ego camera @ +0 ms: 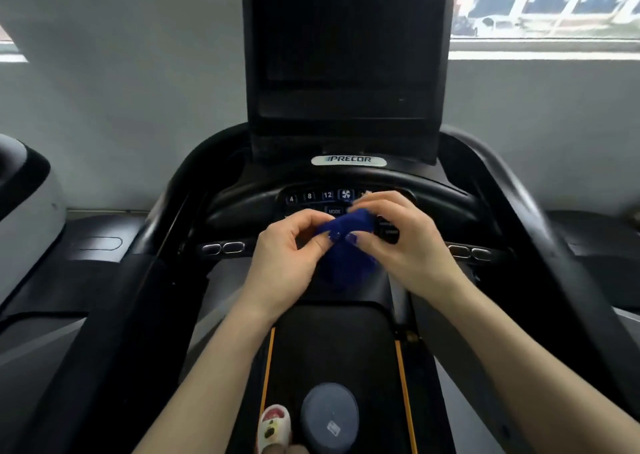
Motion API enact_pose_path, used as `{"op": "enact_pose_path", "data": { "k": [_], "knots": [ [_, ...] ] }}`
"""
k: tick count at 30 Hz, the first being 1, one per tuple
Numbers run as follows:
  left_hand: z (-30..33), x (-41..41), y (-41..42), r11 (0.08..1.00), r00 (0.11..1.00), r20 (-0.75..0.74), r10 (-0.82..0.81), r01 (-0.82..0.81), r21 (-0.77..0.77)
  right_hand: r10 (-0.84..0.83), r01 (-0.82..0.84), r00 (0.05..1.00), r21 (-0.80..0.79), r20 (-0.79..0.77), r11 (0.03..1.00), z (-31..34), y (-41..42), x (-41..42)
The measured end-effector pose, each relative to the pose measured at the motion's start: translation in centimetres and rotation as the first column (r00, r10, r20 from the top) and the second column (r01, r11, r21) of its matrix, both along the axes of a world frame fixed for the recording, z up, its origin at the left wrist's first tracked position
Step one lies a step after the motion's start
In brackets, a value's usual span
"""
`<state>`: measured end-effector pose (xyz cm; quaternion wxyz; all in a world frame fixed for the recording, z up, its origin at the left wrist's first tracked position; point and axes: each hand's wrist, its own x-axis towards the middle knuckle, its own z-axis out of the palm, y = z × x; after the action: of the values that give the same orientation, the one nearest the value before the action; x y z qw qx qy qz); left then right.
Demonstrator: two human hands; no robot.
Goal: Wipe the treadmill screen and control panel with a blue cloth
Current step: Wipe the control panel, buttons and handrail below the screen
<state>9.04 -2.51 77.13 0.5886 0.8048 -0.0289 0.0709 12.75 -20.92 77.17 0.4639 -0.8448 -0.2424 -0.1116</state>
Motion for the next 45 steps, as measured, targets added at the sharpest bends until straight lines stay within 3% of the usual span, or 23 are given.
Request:
{"op": "enact_pose_path", "data": {
  "k": [3,12,15,19,22,26,30,32,37,40,45],
  "knots": [
    [-0.1,-1.8,-0.5,1.0,1.0,-0.029,-0.007,0.008,0.012,-0.026,0.024,0.999,-0.046,-0.025,0.999,0.5,-0.6,-1.1],
    [-3.9,-1.2,1.5,0.969,0.938,-0.284,-0.196,0.229,0.088,-0.092,0.089,0.967,-0.022,-0.239,0.996,-1.8,0.7,-2.6],
    [-5.6,-0.2,2.6,0.974,0.939,-0.292,-0.184,0.214,0.074,-0.147,0.142,0.932,-0.039,-0.332,0.989,-3.9,1.6,-2.3],
    [-6.8,0.1,3.6,0.984,0.951,-0.259,-0.168,0.179,0.019,-0.112,0.164,0.916,0.106,-0.386,0.981,-5.0,2.6,-2.4],
    [-6.7,0.2,4.2,0.991,0.965,-0.225,-0.136,0.13,-0.038,0.02,0.035,0.951,0.171,-0.309,0.985,-5.0,3.1,-3.9],
    [-6.0,0.7,4.6,0.992,0.969,-0.244,-0.048,0.018,-0.122,-0.041,0.029,0.998,-0.232,-0.047,0.972,-6.1,4.5,-4.7],
    [-5.4,0.9,5.4,0.996,0.976,-0.207,-0.063,0.048,-0.077,-0.071,0.103,0.99,-0.284,0.12,0.953,-6.3,5.3,-4.3],
    [-5.1,0.9,5.8,0.993,0.974,-0.195,-0.117,0.108,-0.056,-0.077,0.109,0.99,-0.309,0.114,0.945,-5.9,4.8,-3.7],
    [-4.1,0.3,5.6,0.966,0.905,-0.339,-0.257,0.227,-0.125,-0.085,0.069,0.987,-0.118,-0.134,0.991,-3.2,3.8,-2.5],
    [-4.0,0.1,5.3,0.947,0.922,-0.312,-0.228,0.285,0.15,-0.074,0.052,0.979,-0.115,-0.191,0.992,-2.3,3.4,-1.5],
    [-4.4,0.1,5.0,0.825,0.989,-0.124,-0.076,0.132,0.55,-0.057,0.014,0.983,-0.238,-0.174,0.971,-1.6,2.1,-1.1]
  ]
}}
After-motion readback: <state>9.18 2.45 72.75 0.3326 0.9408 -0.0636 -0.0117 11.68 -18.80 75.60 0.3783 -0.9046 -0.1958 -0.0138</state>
